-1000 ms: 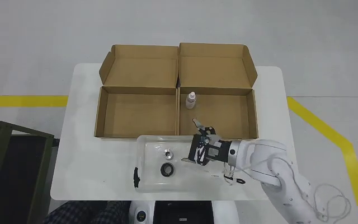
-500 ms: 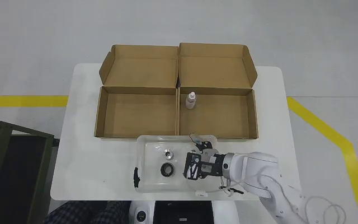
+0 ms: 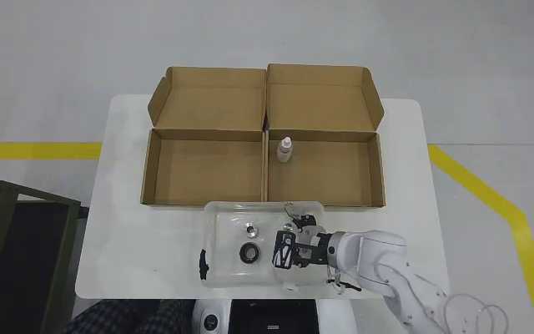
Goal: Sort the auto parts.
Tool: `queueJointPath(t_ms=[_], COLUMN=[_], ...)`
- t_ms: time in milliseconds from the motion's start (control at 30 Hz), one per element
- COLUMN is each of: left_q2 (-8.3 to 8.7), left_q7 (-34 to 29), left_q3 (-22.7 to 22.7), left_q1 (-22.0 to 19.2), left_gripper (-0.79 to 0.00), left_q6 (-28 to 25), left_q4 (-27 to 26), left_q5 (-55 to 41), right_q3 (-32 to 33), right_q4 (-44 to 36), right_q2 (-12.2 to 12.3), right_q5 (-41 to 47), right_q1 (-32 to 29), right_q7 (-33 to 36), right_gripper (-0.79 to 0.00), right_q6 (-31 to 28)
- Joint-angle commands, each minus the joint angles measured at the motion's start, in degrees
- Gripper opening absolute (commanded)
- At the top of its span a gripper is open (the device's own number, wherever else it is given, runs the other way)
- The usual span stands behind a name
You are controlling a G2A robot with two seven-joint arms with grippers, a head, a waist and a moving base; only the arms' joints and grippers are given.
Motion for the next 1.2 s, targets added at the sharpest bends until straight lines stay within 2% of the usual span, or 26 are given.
queueJointPath(t_ms=[0,100,167,400,433,600,667,733,833,1067,1133,1167], left_q2=[0.00,0.00,0.00,0.00,0.00,0.00,0.00,0.00,0.00,0.00,0.00,0.00], left_q7=[0.00,0.00,0.00,0.00,0.00,0.00,0.00,0.00,0.00,0.00,0.00,0.00], left_q3=[0.00,0.00,0.00,0.00,0.00,0.00,0.00,0.00,0.00,0.00,0.00,0.00], left_q1=[0.00,0.00,0.00,0.00,0.00,0.00,0.00,0.00,0.00,0.00,0.00,0.00], left_gripper=[0.000,0.000,0.000,0.000,0.000,0.000,0.000,0.000,0.000,0.000,0.000,0.000], left_q6=[0.00,0.00,0.00,0.00,0.00,0.00,0.00,0.00,0.00,0.00,0.00,0.00], left_q4=[0.00,0.00,0.00,0.00,0.00,0.00,0.00,0.00,0.00,0.00,0.00,0.00], left_q5=[0.00,0.00,0.00,0.00,0.00,0.00,0.00,0.00,0.00,0.00,0.00,0.00], right_q3=[-0.07,-0.22,-0.36,-1.06,-1.18,-2.02,-2.39,-2.68,-3.01,-3.85,-4.12,-4.25], right_q4=[0.68,1.48,1.90,3.48,3.71,4.95,5.32,5.63,5.75,6.56,6.82,6.89], right_q2=[0.01,0.02,0.02,-0.02,-0.04,-0.20,-0.28,-0.35,-0.42,-0.61,-0.69,-0.72], right_q5=[-0.01,0.15,0.14,-0.12,-0.26,-0.63,-1.01,-1.20,-1.51,-2.62,-2.64,-2.64], right_q1=[0.01,0.02,0.01,0.29,0.45,1.22,1.61,1.89,2.16,3.17,3.48,3.62], right_q7=[0.13,0.27,0.45,0.53,0.63,0.87,1.07,1.10,1.38,2.47,2.55,2.64], right_gripper=[-0.034,-0.062,-0.117,-0.175,-0.209,-0.274,-0.317,-0.400,-0.428,-0.573,-0.646,-0.776], right_q6=[0.41,0.79,1.05,1.91,2.01,2.81,3.19,3.59,4.02,4.67,4.81,4.78])
